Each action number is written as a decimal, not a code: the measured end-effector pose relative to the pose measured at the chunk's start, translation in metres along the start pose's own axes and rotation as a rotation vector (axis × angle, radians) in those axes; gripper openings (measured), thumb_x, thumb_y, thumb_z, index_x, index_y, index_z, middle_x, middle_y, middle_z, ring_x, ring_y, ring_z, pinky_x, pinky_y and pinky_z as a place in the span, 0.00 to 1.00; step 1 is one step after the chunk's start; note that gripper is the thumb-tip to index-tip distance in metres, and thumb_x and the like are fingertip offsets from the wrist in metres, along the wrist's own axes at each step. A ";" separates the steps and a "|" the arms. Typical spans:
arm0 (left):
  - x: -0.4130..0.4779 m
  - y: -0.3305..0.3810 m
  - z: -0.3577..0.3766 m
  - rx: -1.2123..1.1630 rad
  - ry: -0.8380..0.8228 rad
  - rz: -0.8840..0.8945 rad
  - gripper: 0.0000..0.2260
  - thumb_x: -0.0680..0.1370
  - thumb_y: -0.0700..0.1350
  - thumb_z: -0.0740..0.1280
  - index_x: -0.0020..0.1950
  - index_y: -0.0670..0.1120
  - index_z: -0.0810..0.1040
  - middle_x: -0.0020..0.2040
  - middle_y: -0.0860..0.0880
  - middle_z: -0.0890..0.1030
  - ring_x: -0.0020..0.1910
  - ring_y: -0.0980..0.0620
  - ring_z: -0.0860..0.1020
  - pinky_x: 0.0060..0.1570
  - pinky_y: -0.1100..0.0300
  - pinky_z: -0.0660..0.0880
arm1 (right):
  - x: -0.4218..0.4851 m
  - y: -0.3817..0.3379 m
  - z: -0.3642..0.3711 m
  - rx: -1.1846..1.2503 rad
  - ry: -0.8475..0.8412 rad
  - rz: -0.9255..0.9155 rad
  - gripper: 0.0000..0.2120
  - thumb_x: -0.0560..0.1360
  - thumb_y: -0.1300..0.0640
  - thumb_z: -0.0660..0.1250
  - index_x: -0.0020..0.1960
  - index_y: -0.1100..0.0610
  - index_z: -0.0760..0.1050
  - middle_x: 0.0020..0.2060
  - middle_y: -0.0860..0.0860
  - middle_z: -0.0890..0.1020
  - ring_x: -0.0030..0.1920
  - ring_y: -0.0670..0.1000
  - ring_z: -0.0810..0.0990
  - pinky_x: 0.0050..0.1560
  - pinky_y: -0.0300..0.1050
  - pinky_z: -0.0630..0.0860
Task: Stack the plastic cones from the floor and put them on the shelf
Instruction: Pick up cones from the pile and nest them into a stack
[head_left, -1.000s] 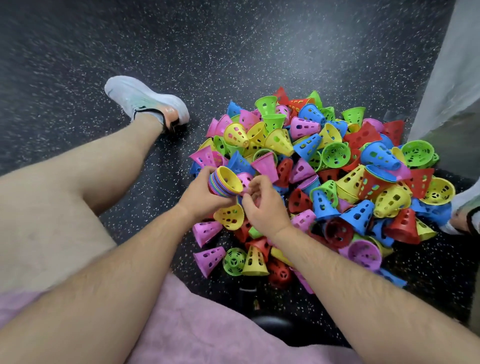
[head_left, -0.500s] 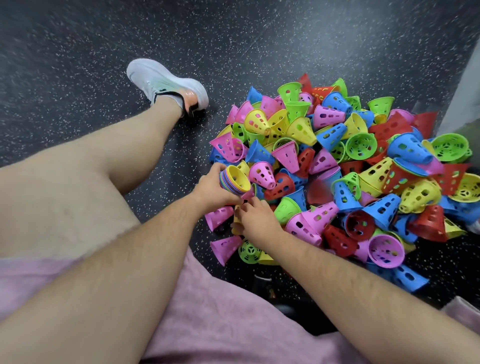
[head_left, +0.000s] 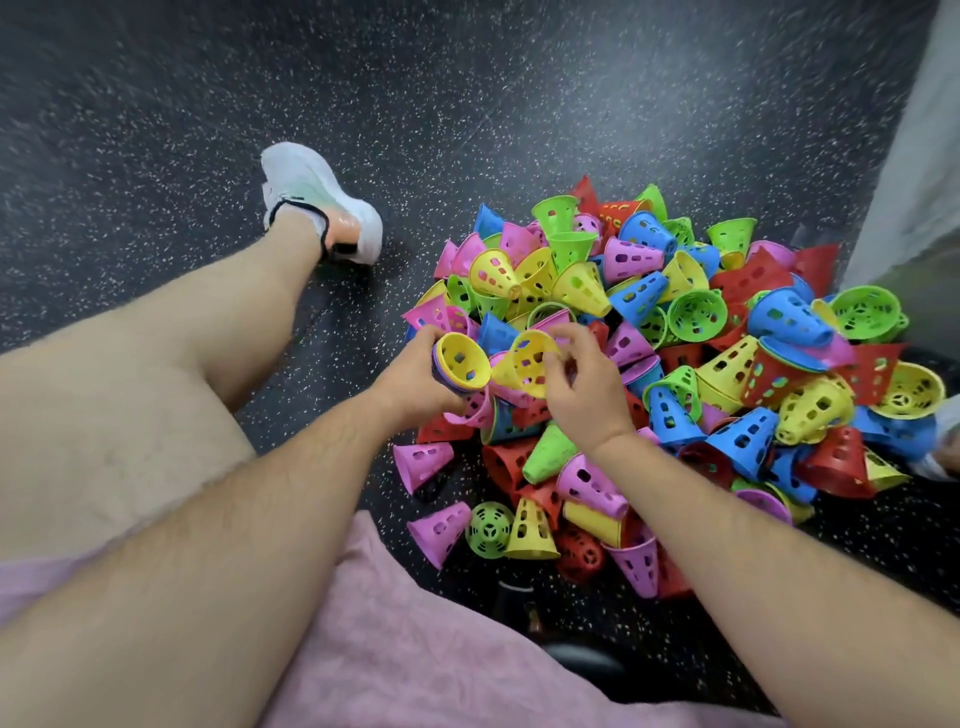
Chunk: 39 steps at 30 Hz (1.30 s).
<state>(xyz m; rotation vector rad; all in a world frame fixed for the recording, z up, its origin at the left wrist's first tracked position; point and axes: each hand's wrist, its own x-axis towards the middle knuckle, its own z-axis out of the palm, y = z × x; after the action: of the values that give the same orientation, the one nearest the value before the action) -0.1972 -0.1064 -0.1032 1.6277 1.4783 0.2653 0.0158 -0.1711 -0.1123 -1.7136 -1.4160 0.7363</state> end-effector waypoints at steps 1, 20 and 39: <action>0.001 0.001 0.000 0.010 -0.012 0.011 0.31 0.64 0.36 0.82 0.59 0.49 0.68 0.48 0.51 0.80 0.47 0.51 0.79 0.47 0.59 0.77 | 0.006 -0.004 -0.001 0.044 0.019 0.044 0.06 0.80 0.58 0.63 0.57 0.52 0.72 0.33 0.45 0.75 0.33 0.43 0.73 0.36 0.38 0.68; -0.021 -0.052 -0.041 0.174 -0.118 -0.089 0.33 0.65 0.40 0.82 0.60 0.53 0.65 0.46 0.54 0.78 0.42 0.55 0.76 0.37 0.63 0.72 | -0.032 -0.011 0.103 -0.145 -0.300 -0.067 0.04 0.75 0.58 0.62 0.43 0.55 0.75 0.39 0.47 0.77 0.42 0.48 0.74 0.45 0.47 0.73; -0.022 -0.086 -0.050 0.137 -0.114 -0.255 0.36 0.66 0.38 0.82 0.64 0.52 0.64 0.48 0.51 0.78 0.44 0.55 0.77 0.39 0.59 0.72 | -0.017 -0.004 0.075 -0.267 -0.024 -0.402 0.08 0.79 0.60 0.65 0.51 0.64 0.79 0.52 0.59 0.77 0.53 0.59 0.74 0.59 0.49 0.71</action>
<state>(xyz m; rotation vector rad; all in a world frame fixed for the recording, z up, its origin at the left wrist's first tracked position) -0.2958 -0.1122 -0.1272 1.5122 1.6245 -0.0717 -0.0523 -0.1724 -0.1491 -1.5400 -1.8686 0.3593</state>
